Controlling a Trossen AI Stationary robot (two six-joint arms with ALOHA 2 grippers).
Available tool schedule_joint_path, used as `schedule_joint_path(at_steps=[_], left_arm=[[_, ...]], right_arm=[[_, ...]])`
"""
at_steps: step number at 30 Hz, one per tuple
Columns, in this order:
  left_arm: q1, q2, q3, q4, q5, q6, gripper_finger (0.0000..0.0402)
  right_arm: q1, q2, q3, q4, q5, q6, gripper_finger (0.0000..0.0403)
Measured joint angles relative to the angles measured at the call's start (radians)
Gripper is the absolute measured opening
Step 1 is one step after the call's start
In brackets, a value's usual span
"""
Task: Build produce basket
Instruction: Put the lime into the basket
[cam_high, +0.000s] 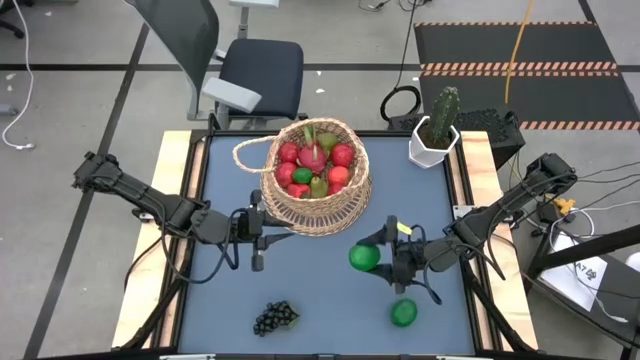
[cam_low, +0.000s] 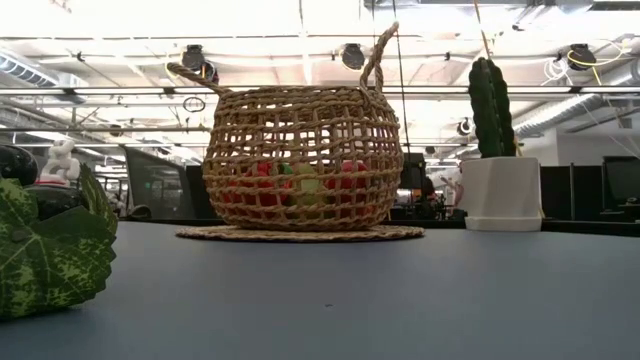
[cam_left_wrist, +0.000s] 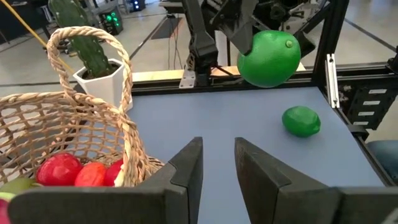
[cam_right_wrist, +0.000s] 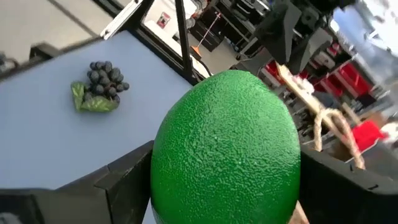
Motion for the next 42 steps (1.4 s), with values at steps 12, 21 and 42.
schedule_joint_path(at_steps=[12,21,42], left_arm=[[0.000,0.000,0.000,0.000,0.000,-0.005,0.0093],[0.000,0.000,0.000,0.000,0.000,-0.005,0.0093],[0.000,0.000,0.000,-0.001,-0.001,-0.005,0.0093]], right_arm=[[0.000,0.000,0.000,0.007,-0.003,-0.239,0.0322],[0.000,0.000,0.000,0.007,-0.003,-0.238,0.0322],[0.000,0.000,0.000,0.007,-0.004,-0.088,0.0322]])
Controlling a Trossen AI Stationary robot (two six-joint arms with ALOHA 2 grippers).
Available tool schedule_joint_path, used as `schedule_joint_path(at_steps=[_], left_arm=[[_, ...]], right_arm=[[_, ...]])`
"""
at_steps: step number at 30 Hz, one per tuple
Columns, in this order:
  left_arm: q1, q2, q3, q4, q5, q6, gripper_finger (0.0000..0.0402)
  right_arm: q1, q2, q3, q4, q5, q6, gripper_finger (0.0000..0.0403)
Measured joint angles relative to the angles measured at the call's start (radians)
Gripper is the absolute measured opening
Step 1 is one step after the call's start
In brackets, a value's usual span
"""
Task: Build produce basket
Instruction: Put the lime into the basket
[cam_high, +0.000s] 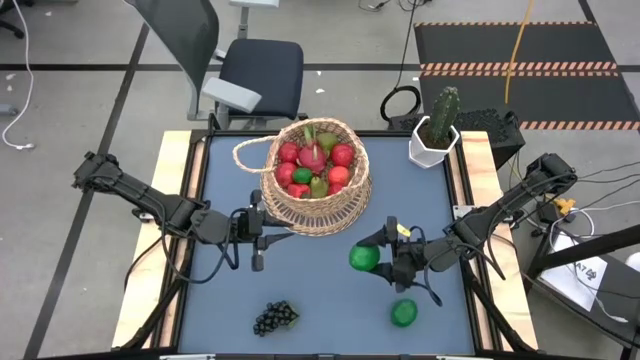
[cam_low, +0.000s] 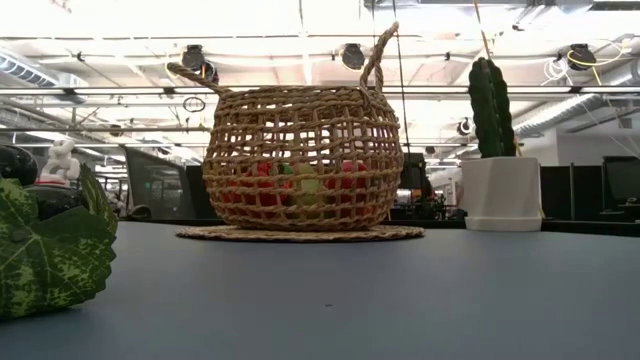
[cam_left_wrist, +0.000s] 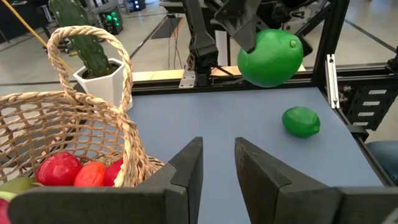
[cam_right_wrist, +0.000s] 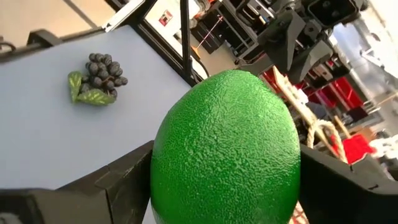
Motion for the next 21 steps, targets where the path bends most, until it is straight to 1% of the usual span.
schedule_joint_path(at_steps=[8,21], left_arm=[[0.000,0.000,0.000,0.000,0.000,0.000,0.0093],[0.000,0.000,0.000,0.000,0.000,-0.003,0.0093]], right_arm=[[0.000,0.000,0.000,0.000,0.000,0.136,0.0322],[0.000,0.000,0.000,0.000,-0.001,0.496,0.0323]])
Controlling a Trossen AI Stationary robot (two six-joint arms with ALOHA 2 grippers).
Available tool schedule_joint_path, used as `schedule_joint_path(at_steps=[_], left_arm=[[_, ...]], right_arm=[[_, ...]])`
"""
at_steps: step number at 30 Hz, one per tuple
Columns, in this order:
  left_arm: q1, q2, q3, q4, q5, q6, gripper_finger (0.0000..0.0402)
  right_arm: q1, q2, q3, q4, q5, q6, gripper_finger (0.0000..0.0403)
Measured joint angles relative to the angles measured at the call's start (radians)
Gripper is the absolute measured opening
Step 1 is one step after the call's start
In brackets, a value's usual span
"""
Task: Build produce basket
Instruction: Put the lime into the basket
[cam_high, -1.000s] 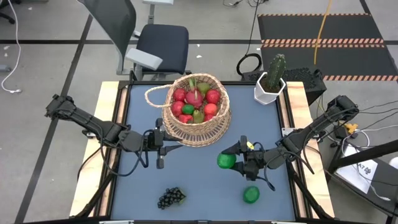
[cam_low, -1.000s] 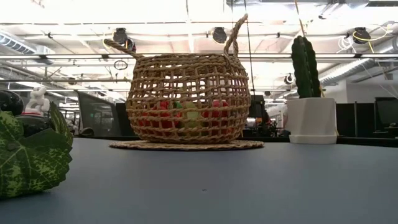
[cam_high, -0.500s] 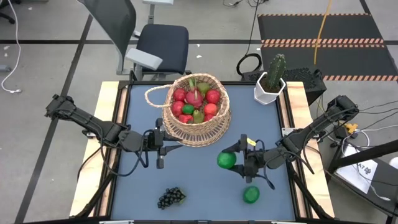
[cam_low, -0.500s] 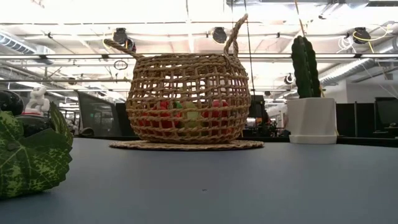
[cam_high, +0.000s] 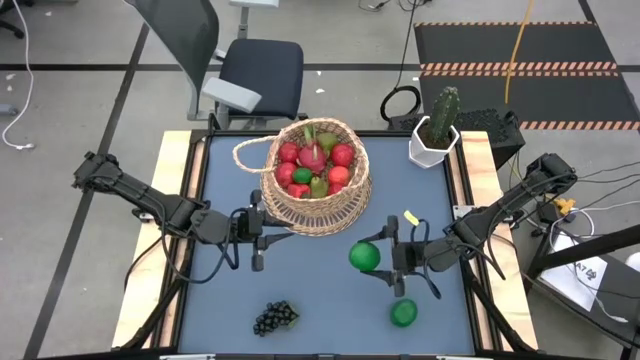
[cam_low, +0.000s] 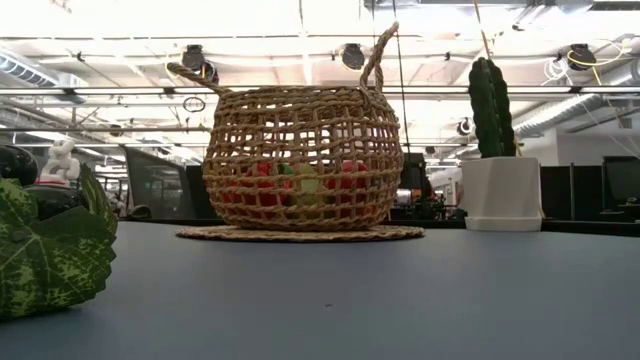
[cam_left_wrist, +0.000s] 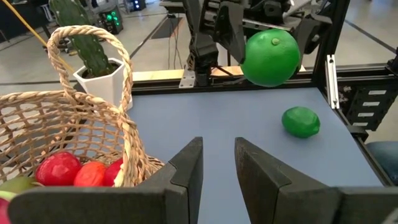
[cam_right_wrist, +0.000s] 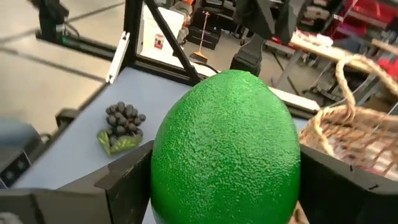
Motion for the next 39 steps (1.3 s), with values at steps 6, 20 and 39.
schedule_joint_path(at_steps=[6,20,39], left_arm=[[0.000,0.000,0.000,0.000,0.000,-0.015,0.0093],[0.000,0.000,0.000,0.002,-0.001,-0.025,0.0092],[0.000,0.000,0.000,0.000,0.000,-0.011,0.0093]], right_arm=[[0.000,0.000,0.000,0.000,0.000,0.170,0.0323],[0.000,0.000,0.000,0.000,0.000,0.212,0.0323],[-0.005,0.000,0.001,0.012,-0.003,0.246,0.0323]])
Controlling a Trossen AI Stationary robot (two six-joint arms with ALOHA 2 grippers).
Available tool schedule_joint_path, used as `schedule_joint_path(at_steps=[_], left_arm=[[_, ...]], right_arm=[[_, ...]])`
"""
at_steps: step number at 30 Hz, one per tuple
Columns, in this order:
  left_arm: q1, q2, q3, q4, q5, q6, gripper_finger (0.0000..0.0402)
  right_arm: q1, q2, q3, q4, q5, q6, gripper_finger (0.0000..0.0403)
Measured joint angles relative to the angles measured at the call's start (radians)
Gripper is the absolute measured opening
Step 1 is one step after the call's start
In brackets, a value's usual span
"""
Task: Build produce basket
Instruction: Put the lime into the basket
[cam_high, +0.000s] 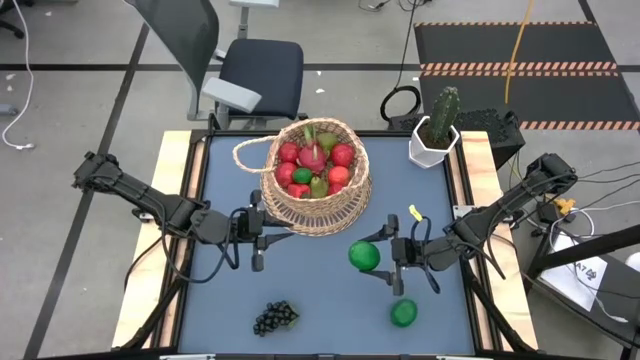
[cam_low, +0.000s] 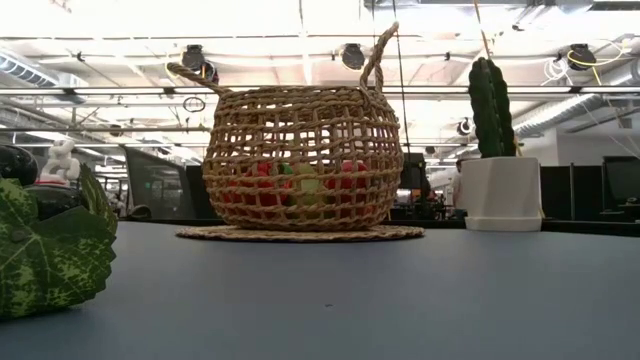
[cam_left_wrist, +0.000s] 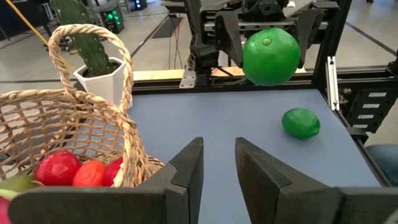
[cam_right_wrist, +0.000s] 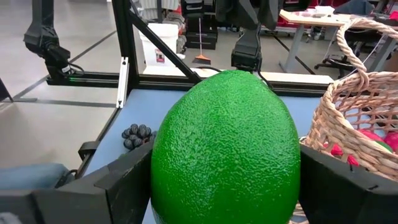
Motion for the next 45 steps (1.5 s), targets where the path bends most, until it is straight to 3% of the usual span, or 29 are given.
schedule_joint_path(at_steps=[12,23,27,33,37,45], left_arm=[[-0.013,0.000,0.000,0.002,0.000,-0.006,0.0093],[-0.012,0.000,0.000,0.006,0.000,-0.007,0.0093],[-0.012,0.000,0.000,0.006,0.000,-0.004,0.0093],[-0.012,0.000,0.000,0.005,0.000,0.004,0.0093],[-0.012,0.000,0.000,0.005,0.000,0.005,0.0093],[-0.012,0.000,0.000,0.005,0.000,0.010,0.0093]], right_arm=[[-0.001,0.000,0.000,-0.001,0.001,-0.009,0.0323],[-0.072,-0.005,0.012,0.036,0.001,-0.143,0.0323],[-0.116,-0.005,0.081,0.037,0.001,-0.214,0.0323],[-0.223,-0.005,0.196,0.025,0.002,-0.191,0.0323],[-0.305,0.013,0.289,-0.057,-0.004,-0.212,0.0323],[-0.487,0.139,0.520,-0.205,-0.191,-0.213,0.0323]])
